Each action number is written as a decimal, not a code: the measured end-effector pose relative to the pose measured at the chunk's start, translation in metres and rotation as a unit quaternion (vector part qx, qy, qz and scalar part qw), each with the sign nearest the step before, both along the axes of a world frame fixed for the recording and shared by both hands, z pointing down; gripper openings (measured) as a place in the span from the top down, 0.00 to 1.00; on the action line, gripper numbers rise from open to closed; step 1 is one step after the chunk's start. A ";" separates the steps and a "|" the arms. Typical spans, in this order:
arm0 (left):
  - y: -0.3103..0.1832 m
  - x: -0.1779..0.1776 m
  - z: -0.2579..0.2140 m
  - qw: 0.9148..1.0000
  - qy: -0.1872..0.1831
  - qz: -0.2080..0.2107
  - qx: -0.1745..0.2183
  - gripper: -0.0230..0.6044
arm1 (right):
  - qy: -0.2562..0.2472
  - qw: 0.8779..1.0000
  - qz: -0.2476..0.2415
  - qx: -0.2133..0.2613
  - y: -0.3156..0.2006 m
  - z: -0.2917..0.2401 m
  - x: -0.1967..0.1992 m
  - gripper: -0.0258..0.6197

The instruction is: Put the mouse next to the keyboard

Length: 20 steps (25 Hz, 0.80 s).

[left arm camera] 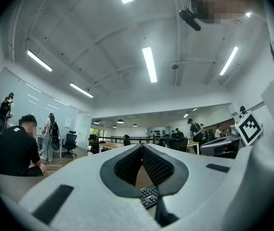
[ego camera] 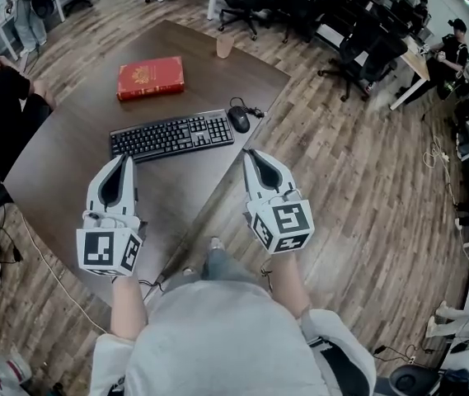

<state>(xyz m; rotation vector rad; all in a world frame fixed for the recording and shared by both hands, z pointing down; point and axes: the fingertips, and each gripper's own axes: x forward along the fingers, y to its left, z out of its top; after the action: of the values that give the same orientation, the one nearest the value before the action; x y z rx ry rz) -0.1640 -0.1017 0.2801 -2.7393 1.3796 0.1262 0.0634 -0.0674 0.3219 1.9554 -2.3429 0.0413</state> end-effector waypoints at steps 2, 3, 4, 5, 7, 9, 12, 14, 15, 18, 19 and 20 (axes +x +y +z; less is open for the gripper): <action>0.005 -0.002 -0.002 1.000 0.000 0.001 0.002 0.95 | -0.003 1.000 0.003 0.004 0.006 -0.002 -0.002 0.93; 0.007 -0.003 -0.002 1.000 0.000 0.001 0.002 0.95 | -0.003 1.000 0.004 0.006 0.009 -0.003 -0.003 0.93; 0.009 -0.004 -0.003 1.000 0.001 0.001 0.003 0.95 | -0.003 1.000 0.005 0.007 0.011 -0.004 -0.004 0.93; 0.012 -0.005 -0.004 1.000 0.000 0.002 0.004 0.95 | -0.003 1.000 0.005 0.009 0.014 -0.006 -0.005 0.93; 0.015 -0.006 -0.005 1.000 0.000 0.004 0.005 0.95 | -0.003 1.000 0.008 0.012 0.018 -0.008 -0.006 0.93; 0.018 -0.006 -0.007 1.000 0.000 0.006 0.006 0.95 | -0.003 1.000 0.011 0.015 0.022 -0.011 -0.006 0.93; 0.021 -0.005 -0.008 1.000 0.001 0.008 0.008 0.95 | -0.002 1.000 0.017 0.020 0.026 -0.014 -0.004 0.93; 0.023 -0.006 -0.009 1.000 0.002 0.008 0.009 0.95 | -0.003 0.999 0.020 0.024 0.030 -0.017 -0.004 0.93; 0.024 -0.006 -0.009 1.000 0.003 0.009 0.009 0.95 | -0.003 0.999 0.021 0.027 0.031 -0.018 -0.004 0.93; 0.027 -0.006 -0.010 1.000 0.002 0.014 0.011 0.95 | -0.001 0.999 0.024 0.032 0.035 -0.021 -0.006 0.93; 0.028 -0.006 -0.010 1.000 0.002 0.015 0.011 0.95 | -0.001 0.999 0.025 0.033 0.036 -0.022 -0.007 0.93; 0.028 -0.006 -0.010 1.000 0.002 0.016 0.011 0.95 | -0.001 0.999 0.026 0.033 0.037 -0.022 -0.007 0.93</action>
<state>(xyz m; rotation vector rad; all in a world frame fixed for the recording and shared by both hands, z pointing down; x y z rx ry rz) -0.1702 -0.0736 0.2702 -2.7460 1.3270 0.1463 0.0563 -0.0303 0.2995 2.0463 -2.3236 -0.0324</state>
